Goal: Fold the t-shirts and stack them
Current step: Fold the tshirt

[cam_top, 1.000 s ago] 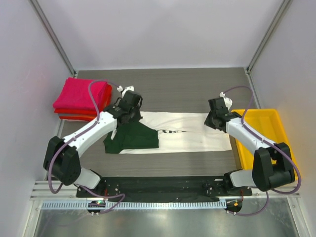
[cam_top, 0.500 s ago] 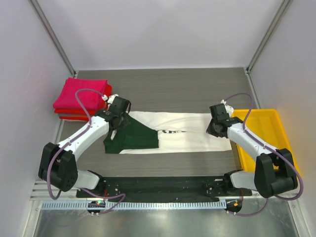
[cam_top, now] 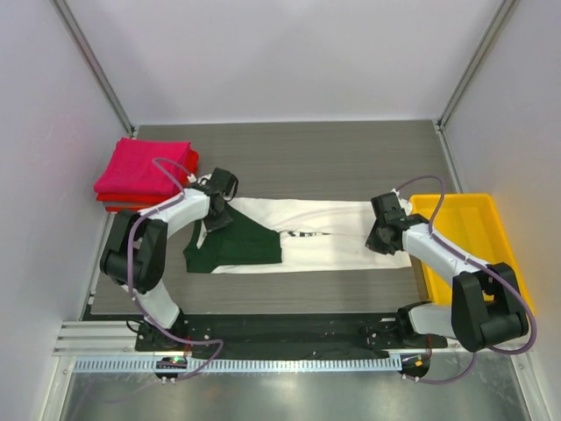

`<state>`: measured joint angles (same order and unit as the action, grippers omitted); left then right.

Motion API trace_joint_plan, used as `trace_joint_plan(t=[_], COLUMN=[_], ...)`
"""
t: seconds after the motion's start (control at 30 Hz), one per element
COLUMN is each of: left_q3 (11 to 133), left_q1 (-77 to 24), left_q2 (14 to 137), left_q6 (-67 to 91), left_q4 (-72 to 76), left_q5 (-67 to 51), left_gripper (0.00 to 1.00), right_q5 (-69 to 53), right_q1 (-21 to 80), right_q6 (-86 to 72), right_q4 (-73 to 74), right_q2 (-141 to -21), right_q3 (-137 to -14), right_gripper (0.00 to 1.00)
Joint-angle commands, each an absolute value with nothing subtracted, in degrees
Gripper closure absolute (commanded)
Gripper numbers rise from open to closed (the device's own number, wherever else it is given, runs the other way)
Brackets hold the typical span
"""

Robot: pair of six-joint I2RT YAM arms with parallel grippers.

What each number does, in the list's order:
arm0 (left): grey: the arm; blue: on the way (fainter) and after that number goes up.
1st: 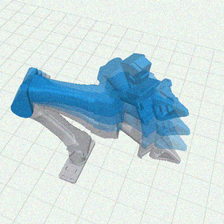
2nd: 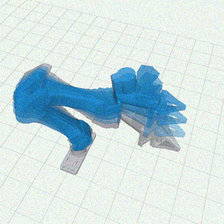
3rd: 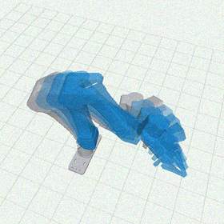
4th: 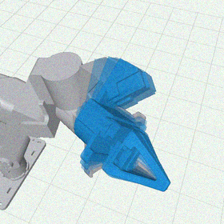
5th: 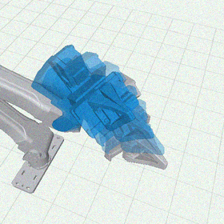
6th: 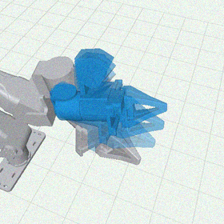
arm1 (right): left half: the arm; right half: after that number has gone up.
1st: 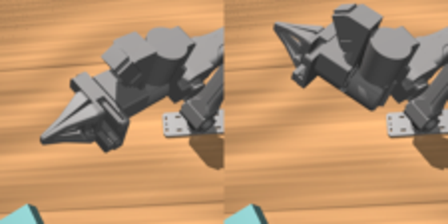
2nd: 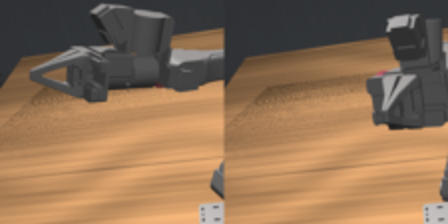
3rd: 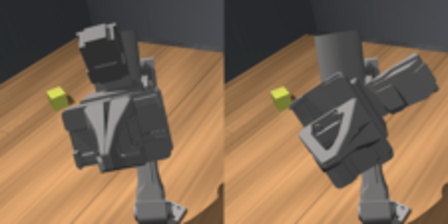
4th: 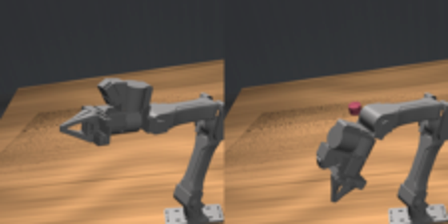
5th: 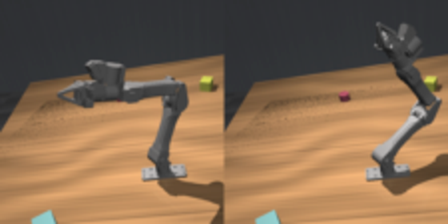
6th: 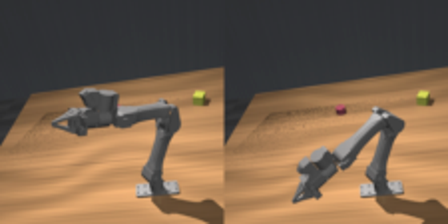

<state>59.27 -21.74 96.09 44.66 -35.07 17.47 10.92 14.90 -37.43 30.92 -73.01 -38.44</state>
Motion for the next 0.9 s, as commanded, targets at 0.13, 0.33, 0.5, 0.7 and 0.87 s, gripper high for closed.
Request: trace_joint_plan(t=[0.13,0.33,0.5,0.7,0.87], left_q3=[66.2,68.2,69.2,71.4,72.8], left_q1=[-20.3,-20.0,-20.0,-20.0,-20.0], left_q2=[101.6,106.9,109.1,110.3,111.2], left_q6=[45.1,45.0,44.4,43.5,43.0], left_q4=[-34.5,-34.7,-35.2,-35.9,-36.0], left_q5=[20.0,18.8,18.4,18.3,17.7], left_gripper=[1.00,1.00,1.00,1.00,1.00], right_q5=[9.4,9.4,9.2,9.2,9.3], right_q1=[15.2,15.2,16.1,17.8,18.8], right_q6=[-38.5,-38.7,-39.1,-39.7,-40.0], right_q4=[28.7,28.0,27.6,27.9,28.0], right_q2=[-73.2,-75.7,-77.2,-79.0,-78.8], right_q3=[-36.4,-35.1,-34.7,-34.7,-34.5], right_gripper=[0.99,0.99,0.99,0.99,0.99])
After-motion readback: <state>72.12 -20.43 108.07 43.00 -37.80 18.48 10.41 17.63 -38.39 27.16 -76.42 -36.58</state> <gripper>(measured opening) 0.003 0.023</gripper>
